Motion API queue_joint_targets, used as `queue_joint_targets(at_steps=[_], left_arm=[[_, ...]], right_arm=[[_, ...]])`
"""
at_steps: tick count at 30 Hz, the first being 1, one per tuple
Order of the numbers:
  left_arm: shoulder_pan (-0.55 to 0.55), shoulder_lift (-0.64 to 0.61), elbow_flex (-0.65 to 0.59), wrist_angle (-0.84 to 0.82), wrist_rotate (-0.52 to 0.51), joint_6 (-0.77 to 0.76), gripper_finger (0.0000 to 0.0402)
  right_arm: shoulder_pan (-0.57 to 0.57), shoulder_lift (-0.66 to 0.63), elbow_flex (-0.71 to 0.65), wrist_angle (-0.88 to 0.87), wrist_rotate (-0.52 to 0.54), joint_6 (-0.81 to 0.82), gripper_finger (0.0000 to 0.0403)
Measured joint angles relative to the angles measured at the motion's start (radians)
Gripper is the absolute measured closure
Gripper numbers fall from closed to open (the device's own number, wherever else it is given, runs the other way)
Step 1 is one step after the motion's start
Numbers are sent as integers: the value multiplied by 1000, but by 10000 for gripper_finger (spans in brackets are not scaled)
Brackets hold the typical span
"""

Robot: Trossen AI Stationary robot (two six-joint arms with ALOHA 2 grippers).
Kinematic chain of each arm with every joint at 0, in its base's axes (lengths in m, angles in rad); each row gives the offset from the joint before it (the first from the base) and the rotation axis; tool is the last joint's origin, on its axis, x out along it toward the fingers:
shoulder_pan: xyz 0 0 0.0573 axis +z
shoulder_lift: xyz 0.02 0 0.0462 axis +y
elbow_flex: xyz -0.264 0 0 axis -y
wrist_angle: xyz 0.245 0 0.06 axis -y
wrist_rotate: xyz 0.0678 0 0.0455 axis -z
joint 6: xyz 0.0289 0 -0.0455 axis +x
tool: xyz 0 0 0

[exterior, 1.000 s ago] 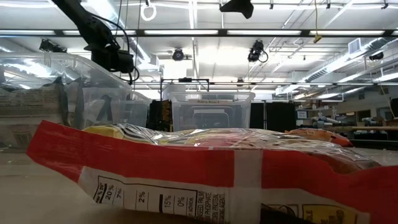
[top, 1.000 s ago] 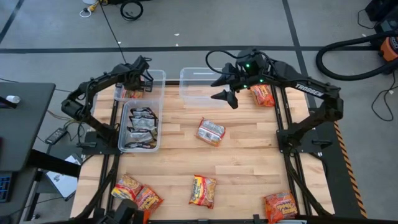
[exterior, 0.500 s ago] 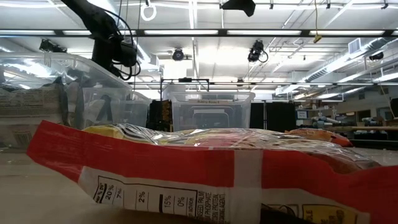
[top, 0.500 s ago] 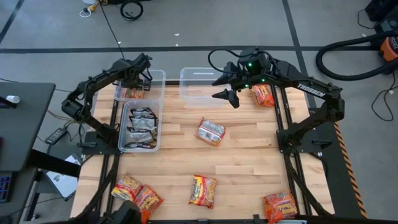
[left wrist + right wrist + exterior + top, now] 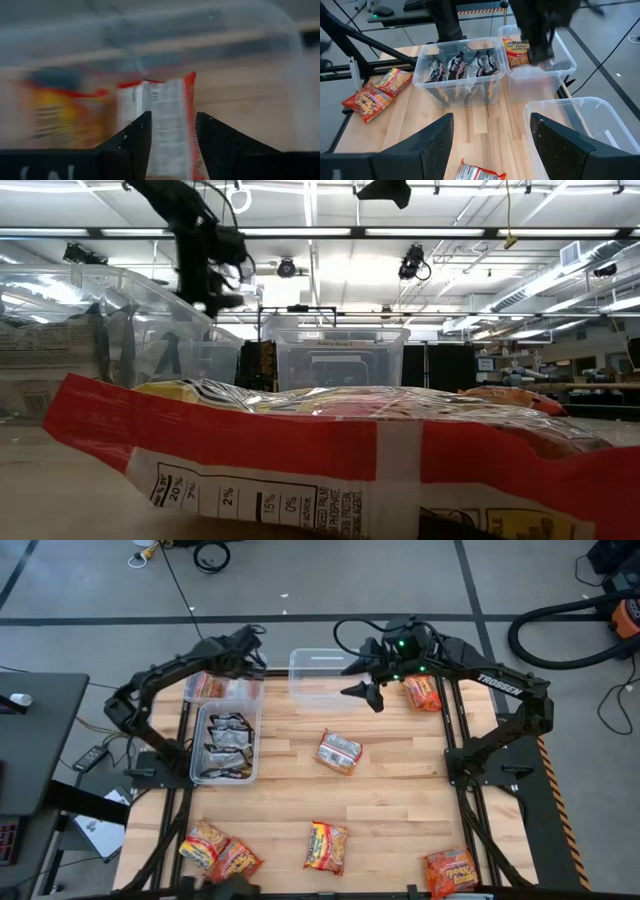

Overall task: Sort Maruchan noodles
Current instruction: Adjust the noodles pack from the bin

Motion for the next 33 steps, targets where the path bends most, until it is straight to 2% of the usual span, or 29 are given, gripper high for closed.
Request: queue_joint_targets(at_steps=[3, 9, 12, 17, 21, 27, 33], left_arm=[[-22, 77, -24, 31, 66, 5, 256], [-42, 142, -17, 47, 93, 4, 270], [-27, 142, -20, 47, 110, -7, 265], [14, 144, -21, 20, 206, -13, 236], [36, 129, -21, -34, 185, -1, 225], [77, 74, -25, -83, 172, 2, 229], [88, 68, -24, -32, 227, 0, 218]], right_arm=[[-6, 0, 0, -1, 0, -1, 136], [-14, 0, 0, -36, -3, 5, 136], [-15, 0, 0, -52, -3, 7, 136], [-15, 0, 0, -55, -4, 8, 136], [-16, 0, 0, -55, -5, 7, 136], [-25, 0, 0, -56, -6, 7, 136], [-47, 0, 0, -55, -6, 8, 136]])
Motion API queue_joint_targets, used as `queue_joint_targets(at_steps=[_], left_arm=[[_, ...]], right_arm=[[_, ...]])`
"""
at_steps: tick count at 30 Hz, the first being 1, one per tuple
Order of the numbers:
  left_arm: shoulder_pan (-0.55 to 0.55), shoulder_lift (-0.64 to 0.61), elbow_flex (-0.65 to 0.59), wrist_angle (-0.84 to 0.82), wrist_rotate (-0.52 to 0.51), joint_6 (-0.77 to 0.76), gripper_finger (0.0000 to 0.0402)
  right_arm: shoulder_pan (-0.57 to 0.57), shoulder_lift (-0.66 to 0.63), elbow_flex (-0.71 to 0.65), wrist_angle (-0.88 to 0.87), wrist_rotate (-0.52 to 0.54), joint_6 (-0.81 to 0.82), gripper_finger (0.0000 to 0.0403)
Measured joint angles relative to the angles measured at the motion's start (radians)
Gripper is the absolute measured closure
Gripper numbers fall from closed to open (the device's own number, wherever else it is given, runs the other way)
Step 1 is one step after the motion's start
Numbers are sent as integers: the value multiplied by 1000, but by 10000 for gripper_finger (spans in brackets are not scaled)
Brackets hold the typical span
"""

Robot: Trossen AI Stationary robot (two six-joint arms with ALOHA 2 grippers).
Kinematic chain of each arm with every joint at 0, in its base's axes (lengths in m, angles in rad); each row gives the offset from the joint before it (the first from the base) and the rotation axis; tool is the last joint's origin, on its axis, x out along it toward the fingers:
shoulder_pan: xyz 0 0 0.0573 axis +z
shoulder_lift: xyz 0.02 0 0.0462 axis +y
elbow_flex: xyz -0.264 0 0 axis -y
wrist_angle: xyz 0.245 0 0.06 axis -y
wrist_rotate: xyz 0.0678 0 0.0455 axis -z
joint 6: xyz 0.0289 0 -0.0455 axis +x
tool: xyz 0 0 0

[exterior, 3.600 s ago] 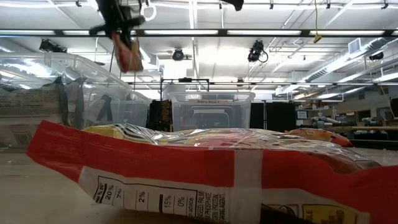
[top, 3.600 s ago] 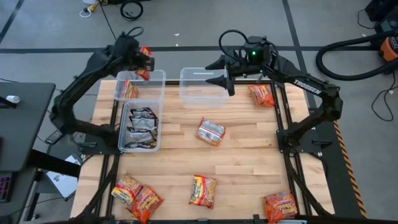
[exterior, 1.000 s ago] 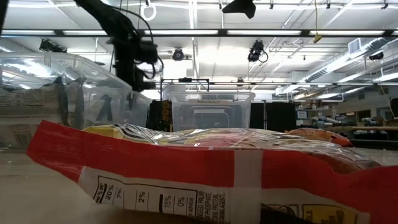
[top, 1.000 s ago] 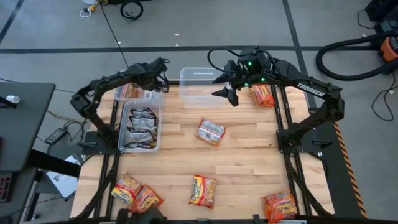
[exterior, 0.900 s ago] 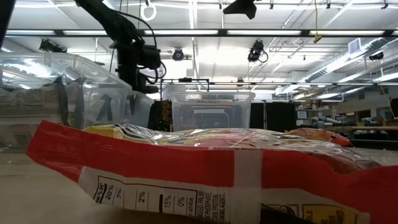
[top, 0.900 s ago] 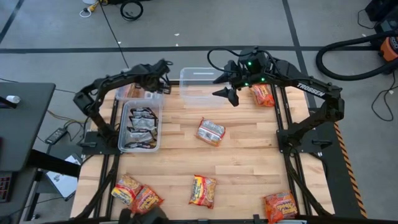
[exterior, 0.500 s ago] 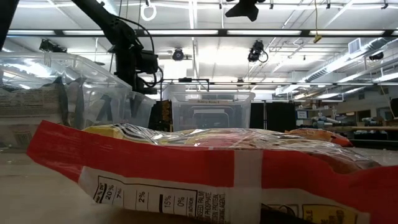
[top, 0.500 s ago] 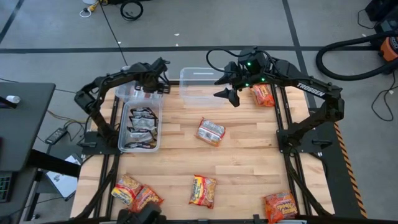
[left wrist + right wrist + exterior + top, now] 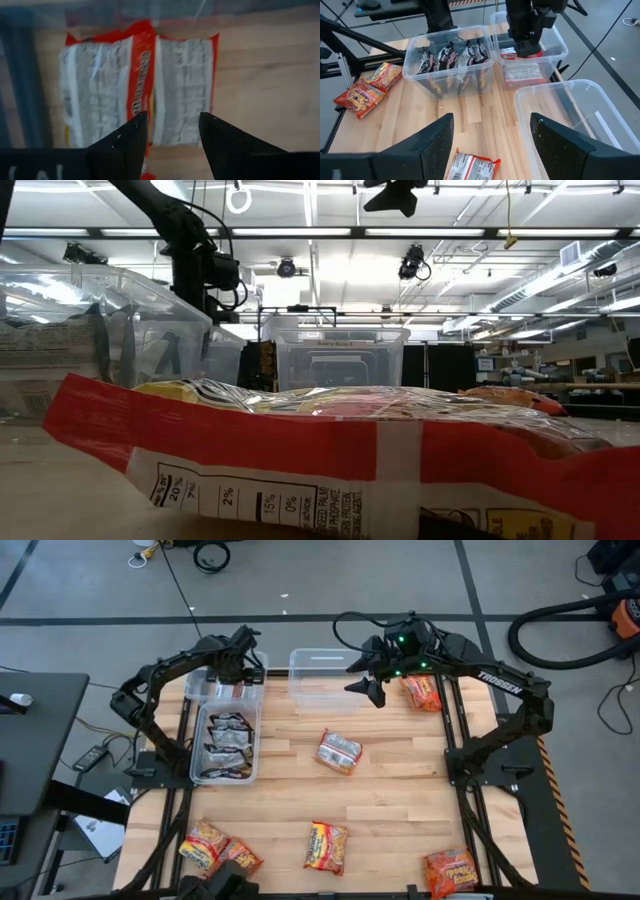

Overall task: Sort Maruchan noodles
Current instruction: Adjust the noodles pack from the bin

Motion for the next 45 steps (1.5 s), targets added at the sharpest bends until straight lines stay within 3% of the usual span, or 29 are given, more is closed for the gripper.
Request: queue_joint_targets(at_steps=[6, 9, 19, 24, 29, 35, 37, 40, 45], left_arm=[[21, 12, 1, -54, -118, -21, 214], [59, 11, -4, -88, -127, -6, 214], [64, 11, -119, 15, -93, 5, 214], [85, 11, -151, -28, -184, 36, 222], [86, 6, -122, -98, -200, 108, 264], [92, 3, -96, -85, -197, 163, 374], [93, 3, -96, -87, -180, 148, 391], [82, 3, -96, -86, -138, 105, 372], [55, 3, -99, -25, -138, 74, 308]], right_arm=[[-6, 0, 0, -6, 0, 14, 136], [-6, 0, 0, -14, 0, 17, 136], [-4, 0, 0, -34, 1, 17, 136], [-4, 0, 0, -44, 11, 21, 136], [-4, 0, 0, -40, 27, 25, 135], [-10, 0, 0, -33, 42, 25, 135], [-10, 0, 0, -35, 52, 25, 135], [-10, 0, 0, -46, 51, 25, 135], [-10, 0, 0, -49, 51, 25, 135]])
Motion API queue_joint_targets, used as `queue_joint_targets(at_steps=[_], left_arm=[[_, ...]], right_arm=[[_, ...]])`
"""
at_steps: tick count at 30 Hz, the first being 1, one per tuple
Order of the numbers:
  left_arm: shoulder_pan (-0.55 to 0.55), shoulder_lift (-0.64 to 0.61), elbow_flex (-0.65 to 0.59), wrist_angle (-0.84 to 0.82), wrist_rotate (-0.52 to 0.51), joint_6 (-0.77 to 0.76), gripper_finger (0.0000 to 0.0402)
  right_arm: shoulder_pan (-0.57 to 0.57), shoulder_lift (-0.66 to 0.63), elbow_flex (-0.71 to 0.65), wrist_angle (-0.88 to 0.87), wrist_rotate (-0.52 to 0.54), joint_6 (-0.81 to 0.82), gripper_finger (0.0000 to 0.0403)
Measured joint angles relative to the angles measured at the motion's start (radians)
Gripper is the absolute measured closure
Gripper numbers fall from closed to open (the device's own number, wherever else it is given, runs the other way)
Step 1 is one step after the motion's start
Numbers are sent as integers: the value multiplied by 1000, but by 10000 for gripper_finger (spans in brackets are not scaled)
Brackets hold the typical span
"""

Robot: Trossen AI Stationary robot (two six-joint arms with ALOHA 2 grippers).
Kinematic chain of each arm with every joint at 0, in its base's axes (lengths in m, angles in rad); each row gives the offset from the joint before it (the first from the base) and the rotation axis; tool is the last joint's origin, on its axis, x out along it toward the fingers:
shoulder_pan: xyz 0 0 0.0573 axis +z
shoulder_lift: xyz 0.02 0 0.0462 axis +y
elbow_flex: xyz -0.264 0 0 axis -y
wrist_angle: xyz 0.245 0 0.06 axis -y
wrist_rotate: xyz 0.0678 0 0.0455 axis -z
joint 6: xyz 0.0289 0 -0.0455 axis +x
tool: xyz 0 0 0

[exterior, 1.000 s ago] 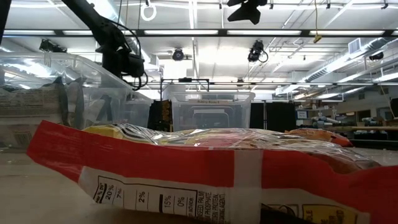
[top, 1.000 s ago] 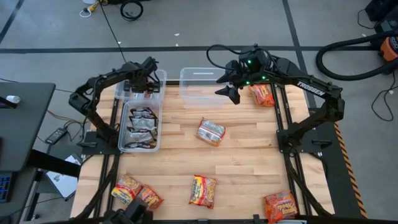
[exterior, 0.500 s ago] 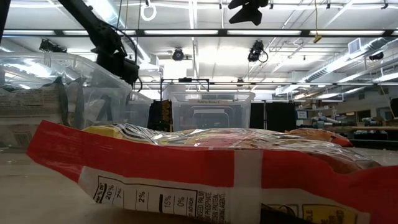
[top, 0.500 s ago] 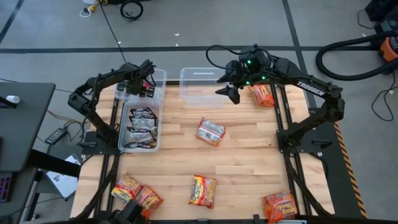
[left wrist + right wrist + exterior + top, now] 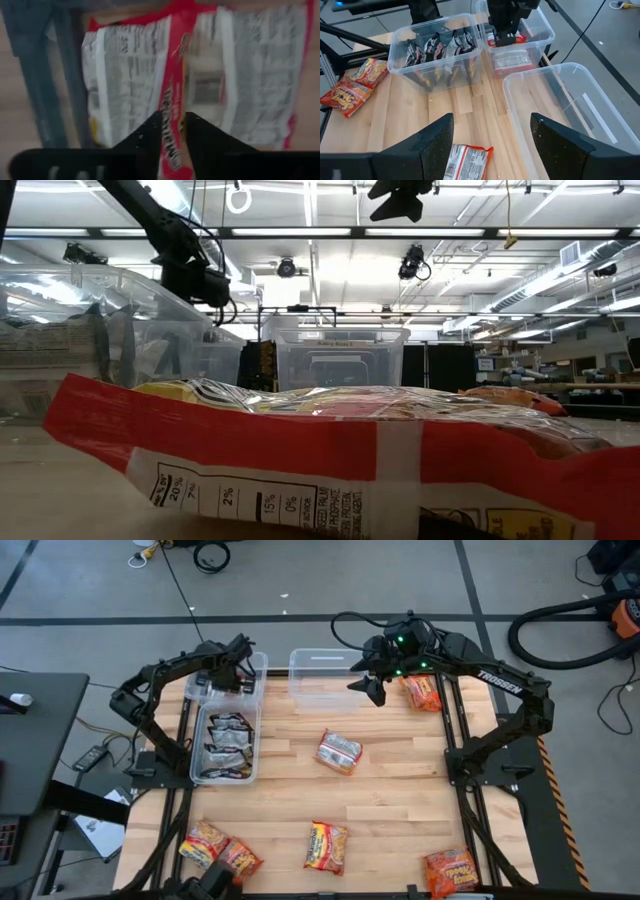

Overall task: Sort Maruchan noodles
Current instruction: Adjust the noodles pack from the bin

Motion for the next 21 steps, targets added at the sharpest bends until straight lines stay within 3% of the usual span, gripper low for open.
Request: queue_joint_targets(at_steps=[6, 11, 16, 21], left_arm=[[65, 19, 0, 24, 108, -83, 220], [110, 79, -1, 25, 180, -90, 187], [101, 116, 0, 40, 165, -42, 195], [90, 118, 0, 37, 155, 8, 269]], right_arm=[[0, 0, 0, 0, -2, -3, 135], [0, 0, 0, 0, -4, -6, 135], [0, 0, 0, -1, -5, -6, 135], [0, 0, 0, -1, -5, -8, 135]])
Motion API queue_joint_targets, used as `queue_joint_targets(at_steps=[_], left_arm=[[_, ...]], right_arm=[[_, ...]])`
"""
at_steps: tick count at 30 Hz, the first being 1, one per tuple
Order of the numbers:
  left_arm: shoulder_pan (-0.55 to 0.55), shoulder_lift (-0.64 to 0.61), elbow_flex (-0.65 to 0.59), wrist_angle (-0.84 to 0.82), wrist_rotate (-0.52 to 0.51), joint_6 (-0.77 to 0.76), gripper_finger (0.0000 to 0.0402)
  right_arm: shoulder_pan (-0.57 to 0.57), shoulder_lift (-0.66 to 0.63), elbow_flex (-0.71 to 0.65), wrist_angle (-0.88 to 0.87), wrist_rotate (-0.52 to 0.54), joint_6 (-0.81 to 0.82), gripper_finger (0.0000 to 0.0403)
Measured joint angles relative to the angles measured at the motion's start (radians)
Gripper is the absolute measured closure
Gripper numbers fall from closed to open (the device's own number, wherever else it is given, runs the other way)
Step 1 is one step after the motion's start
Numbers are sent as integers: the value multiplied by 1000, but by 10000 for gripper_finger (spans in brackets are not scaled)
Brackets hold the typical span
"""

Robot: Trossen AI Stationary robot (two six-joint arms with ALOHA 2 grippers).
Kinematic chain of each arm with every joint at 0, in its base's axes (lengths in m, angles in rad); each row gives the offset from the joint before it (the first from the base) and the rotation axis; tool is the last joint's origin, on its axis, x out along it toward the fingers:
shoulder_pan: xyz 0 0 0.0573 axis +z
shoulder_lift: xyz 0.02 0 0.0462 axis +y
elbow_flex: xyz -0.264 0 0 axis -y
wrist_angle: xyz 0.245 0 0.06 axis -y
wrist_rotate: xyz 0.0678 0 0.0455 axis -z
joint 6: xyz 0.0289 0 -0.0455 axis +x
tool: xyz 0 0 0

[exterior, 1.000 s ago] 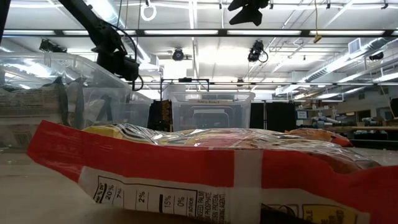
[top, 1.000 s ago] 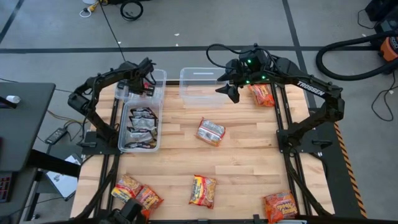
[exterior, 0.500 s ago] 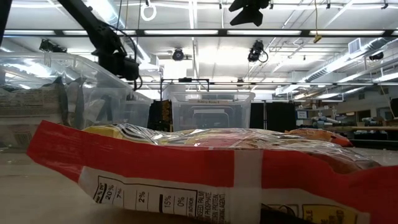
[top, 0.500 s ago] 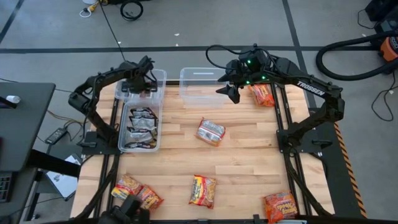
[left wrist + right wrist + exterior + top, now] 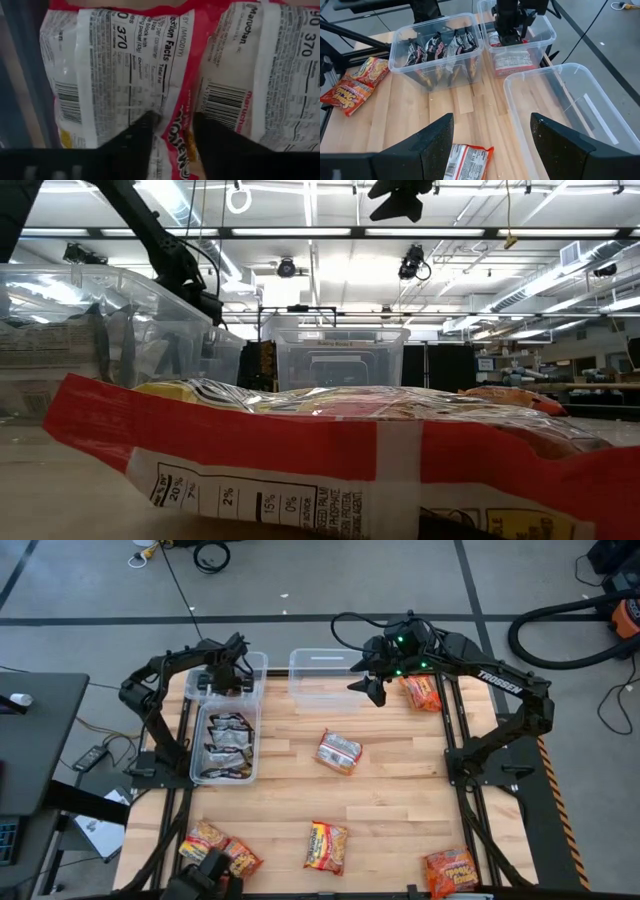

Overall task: Sort Maruchan noodles
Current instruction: Adjust the noodles pack from the bin

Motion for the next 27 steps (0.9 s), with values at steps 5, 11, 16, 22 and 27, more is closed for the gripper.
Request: queue_joint_targets(at_steps=[5, 11, 16, 22, 27], left_arm=[[0, 0, 0, -14, 1, 38, 386], [-5, -35, 57, -120, 13, 71, 396], [-5, -120, 156, -185, 58, 83, 398], [22, -183, 206, -327, 80, 108, 399], [66, -187, 146, -250, 173, 114, 400]], right_arm=[[0, 0, 0, 0, 2, -21, 135], [0, 0, 0, 0, 3, -26, 135], [0, 0, 0, -18, 3, -26, 135], [0, 0, 0, -76, 3, -27, 135], [1, 0, 0, -118, 3, -32, 135]])
